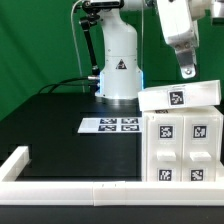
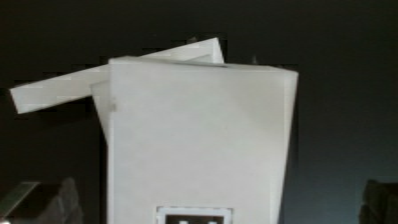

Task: Assemble cabinet

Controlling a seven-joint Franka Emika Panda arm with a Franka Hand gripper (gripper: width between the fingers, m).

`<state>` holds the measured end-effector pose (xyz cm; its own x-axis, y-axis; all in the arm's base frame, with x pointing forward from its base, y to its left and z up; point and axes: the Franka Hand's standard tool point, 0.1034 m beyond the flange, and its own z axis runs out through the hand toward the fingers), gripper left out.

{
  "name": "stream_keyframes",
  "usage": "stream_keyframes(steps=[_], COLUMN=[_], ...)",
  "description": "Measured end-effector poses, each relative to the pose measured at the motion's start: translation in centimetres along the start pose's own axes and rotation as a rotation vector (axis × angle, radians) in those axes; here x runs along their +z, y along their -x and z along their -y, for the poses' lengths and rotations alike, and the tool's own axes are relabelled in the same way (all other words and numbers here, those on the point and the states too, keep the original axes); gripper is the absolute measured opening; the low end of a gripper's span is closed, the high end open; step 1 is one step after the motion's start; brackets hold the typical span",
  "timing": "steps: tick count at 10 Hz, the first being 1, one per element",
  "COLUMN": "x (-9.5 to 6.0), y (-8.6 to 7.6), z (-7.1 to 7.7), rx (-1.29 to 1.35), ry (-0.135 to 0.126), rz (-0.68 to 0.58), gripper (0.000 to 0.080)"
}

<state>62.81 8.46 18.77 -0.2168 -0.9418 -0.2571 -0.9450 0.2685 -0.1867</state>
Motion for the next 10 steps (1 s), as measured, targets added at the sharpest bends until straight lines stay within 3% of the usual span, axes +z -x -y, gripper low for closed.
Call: stream_keyframes(steps=[2,5,7,10], x=[-0.08,-0.33,-0.49,-0.33], y=[0.43,0.49,0.16,0.14], z=[0.22,0.87,1.01,0.88], rx=[-0.237,-0.637,-0.694,-0.983], ry=[0.032,0.036,0.034,0.041], rz=[-0.008,0.004,0.006,0.003], gripper=[0.0797,0.0797,0.0797,0.0797])
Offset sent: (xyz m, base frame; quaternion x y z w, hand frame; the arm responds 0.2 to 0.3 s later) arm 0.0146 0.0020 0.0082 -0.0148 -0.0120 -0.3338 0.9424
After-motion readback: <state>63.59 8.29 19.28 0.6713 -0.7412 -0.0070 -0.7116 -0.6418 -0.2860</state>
